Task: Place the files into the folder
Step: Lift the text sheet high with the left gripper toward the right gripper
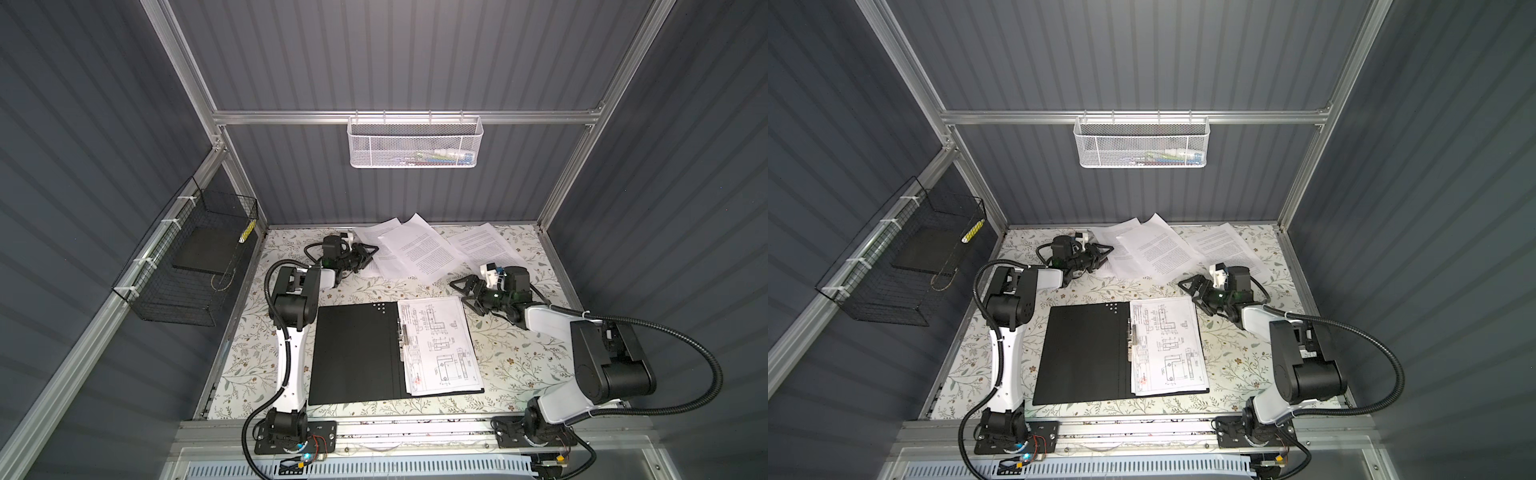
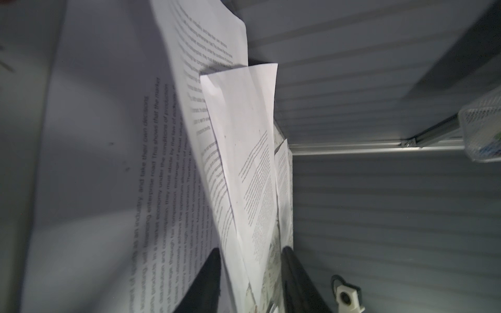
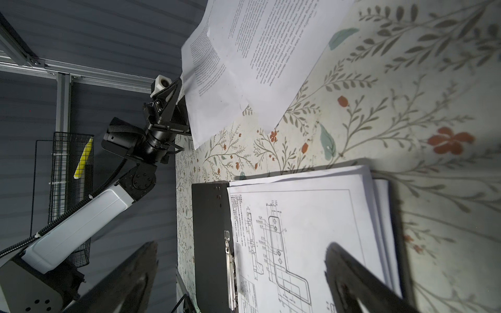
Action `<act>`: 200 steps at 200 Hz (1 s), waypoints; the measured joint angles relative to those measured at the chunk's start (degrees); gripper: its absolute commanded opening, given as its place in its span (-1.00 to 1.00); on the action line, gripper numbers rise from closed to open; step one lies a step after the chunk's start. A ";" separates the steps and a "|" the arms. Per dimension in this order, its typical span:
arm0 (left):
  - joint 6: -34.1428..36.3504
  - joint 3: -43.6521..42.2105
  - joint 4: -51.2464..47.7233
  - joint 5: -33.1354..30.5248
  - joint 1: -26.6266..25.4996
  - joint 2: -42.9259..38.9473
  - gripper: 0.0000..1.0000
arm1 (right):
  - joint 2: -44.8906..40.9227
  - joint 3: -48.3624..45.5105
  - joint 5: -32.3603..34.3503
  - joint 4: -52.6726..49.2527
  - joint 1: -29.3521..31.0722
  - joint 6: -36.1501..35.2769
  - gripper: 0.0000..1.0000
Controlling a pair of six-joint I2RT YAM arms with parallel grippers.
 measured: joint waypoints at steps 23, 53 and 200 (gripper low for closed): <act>0.02 1.20 -2.21 -1.36 0.00 1.11 -0.90 | -4.04 -1.81 2.23 -1.01 -0.09 -1.79 0.98; 1.44 2.16 -7.45 -2.84 0.13 1.62 -1.00 | -10.27 -2.01 4.63 -2.71 -1.55 -4.48 0.98; 40.70 11.91 -58.95 -21.14 -5.88 -34.73 -1.00 | -16.61 -2.75 2.29 4.31 -2.99 -7.41 0.98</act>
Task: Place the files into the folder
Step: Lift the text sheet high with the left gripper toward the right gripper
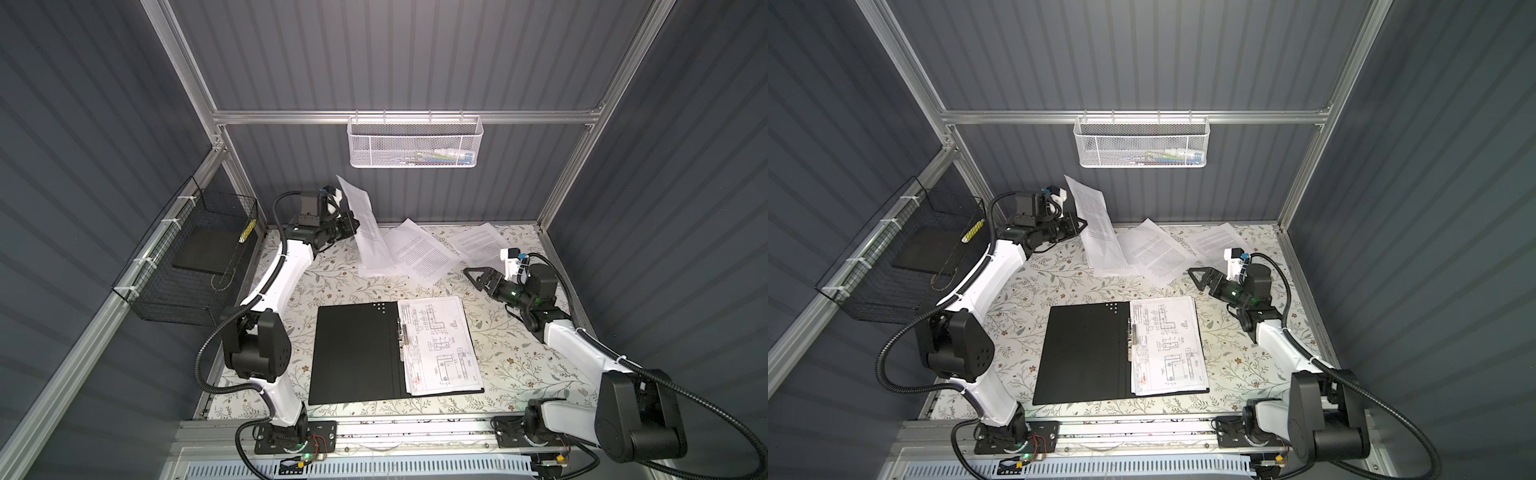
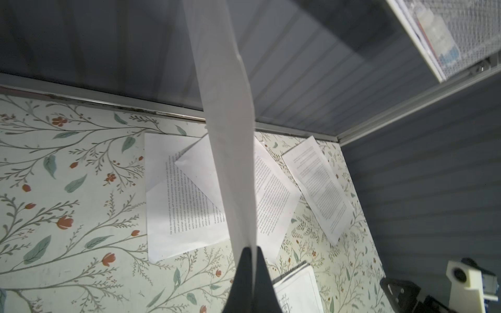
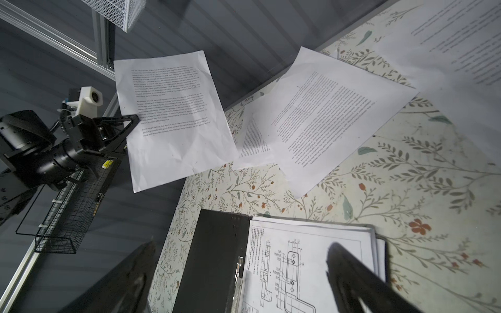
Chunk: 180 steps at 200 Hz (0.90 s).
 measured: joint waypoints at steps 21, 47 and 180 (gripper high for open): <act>1.51 1.60 -3.54 0.22 -5.57 0.02 -1.00 | 2.29 -0.31 -0.68 5.44 0.00 0.94 0.98; 1.86 3.89 -5.88 2.71 -11.10 0.57 -1.00 | 6.60 -0.52 -2.47 13.77 -0.11 2.78 0.98; -21.16 -1.14 21.84 24.11 -17.86 -3.76 -1.00 | 18.16 2.27 -9.70 40.35 0.07 12.35 0.96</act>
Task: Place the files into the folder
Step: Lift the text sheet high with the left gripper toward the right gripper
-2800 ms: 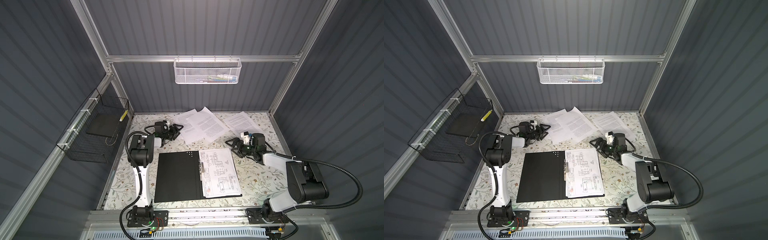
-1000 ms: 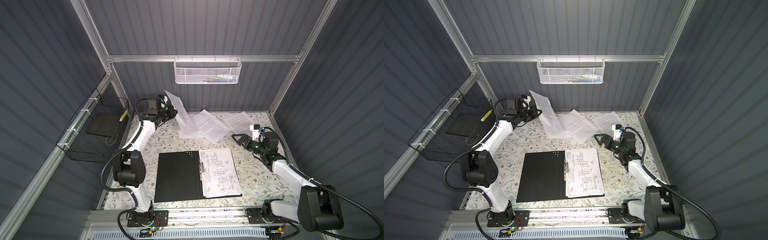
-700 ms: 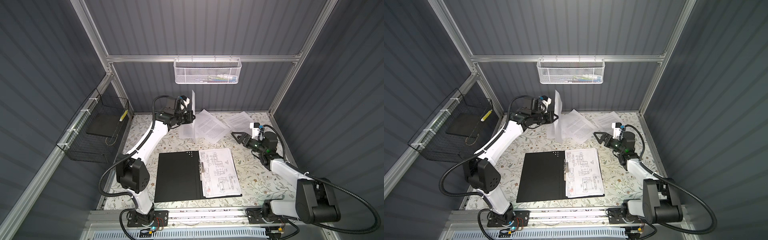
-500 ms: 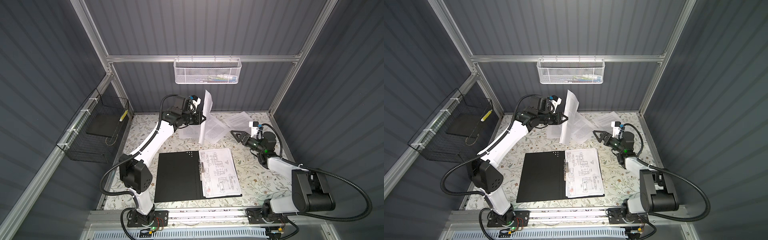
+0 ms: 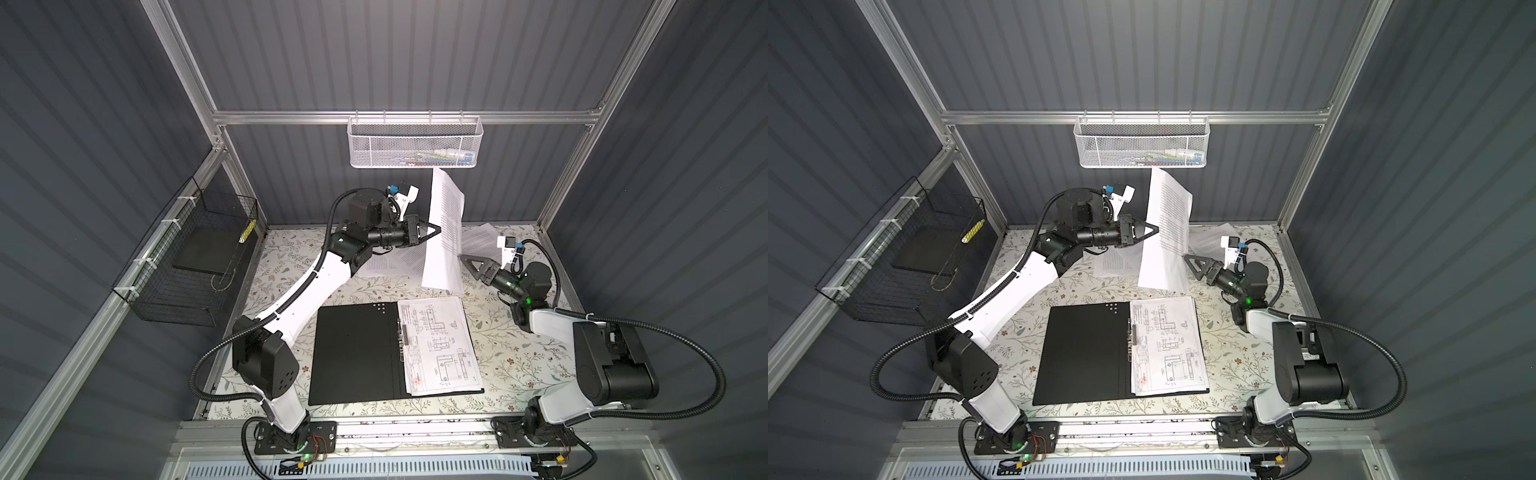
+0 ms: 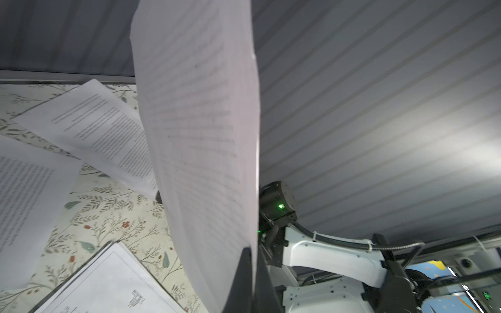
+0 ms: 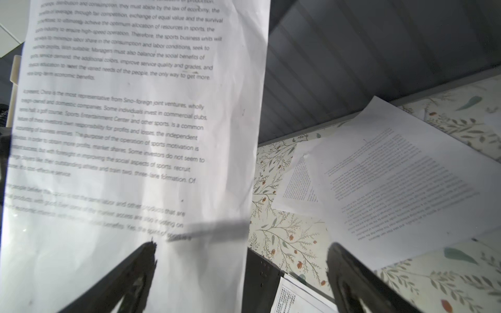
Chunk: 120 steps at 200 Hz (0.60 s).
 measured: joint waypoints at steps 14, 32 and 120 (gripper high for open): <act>-2.80 -1.16 4.22 1.36 0.00 -0.37 -1.00 | 2.45 1.55 -1.11 5.75 0.07 3.69 0.87; -5.68 -2.40 8.44 3.15 0.35 -0.39 -1.00 | 5.35 4.00 -2.56 11.26 0.26 7.78 0.72; -5.66 -7.74 8.48 7.96 7.37 -0.37 -1.00 | 6.45 10.47 -8.70 18.40 1.36 16.85 -0.11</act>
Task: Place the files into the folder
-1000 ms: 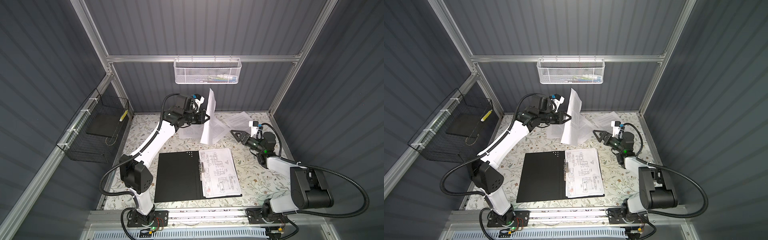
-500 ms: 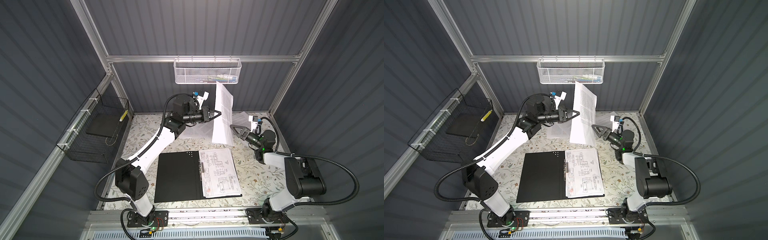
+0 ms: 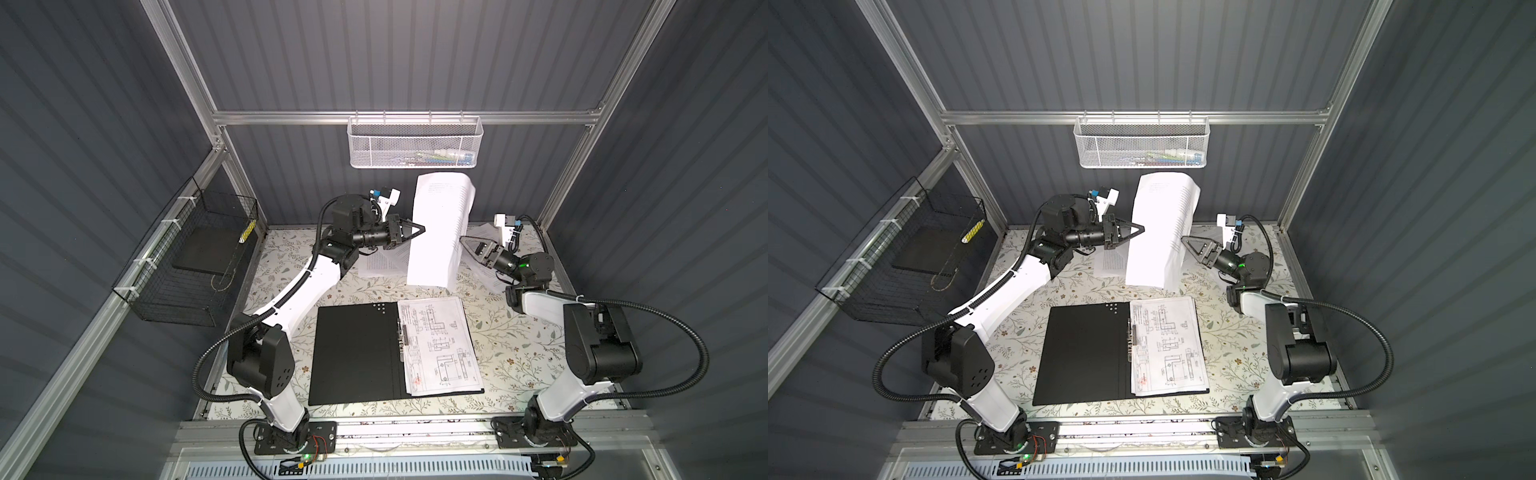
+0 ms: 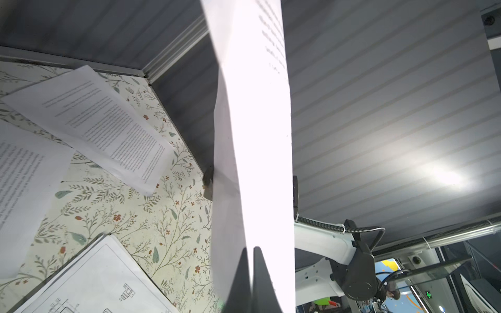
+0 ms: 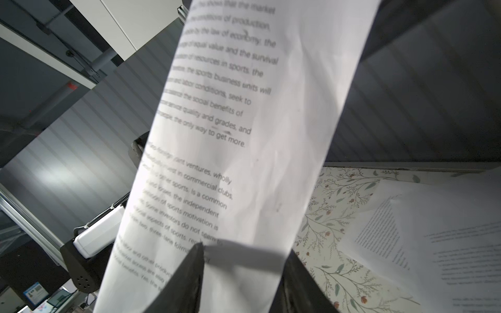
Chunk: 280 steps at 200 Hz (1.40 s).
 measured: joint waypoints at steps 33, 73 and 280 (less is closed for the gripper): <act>3.96 0.00 -4.20 0.09 1.95 0.00 -1.00 | 0.00 0.00 -0.63 0.04 0.00 1.14 -0.19; 10.27 0.00 -10.01 -0.11 2.38 0.00 -1.00 | 0.00 0.00 -1.18 0.28 0.04 2.36 -0.32; 16.37 -0.52 -13.14 -5.07 5.27 2.08 -1.00 | 1.75 -0.37 -3.26 0.59 0.68 4.02 -0.62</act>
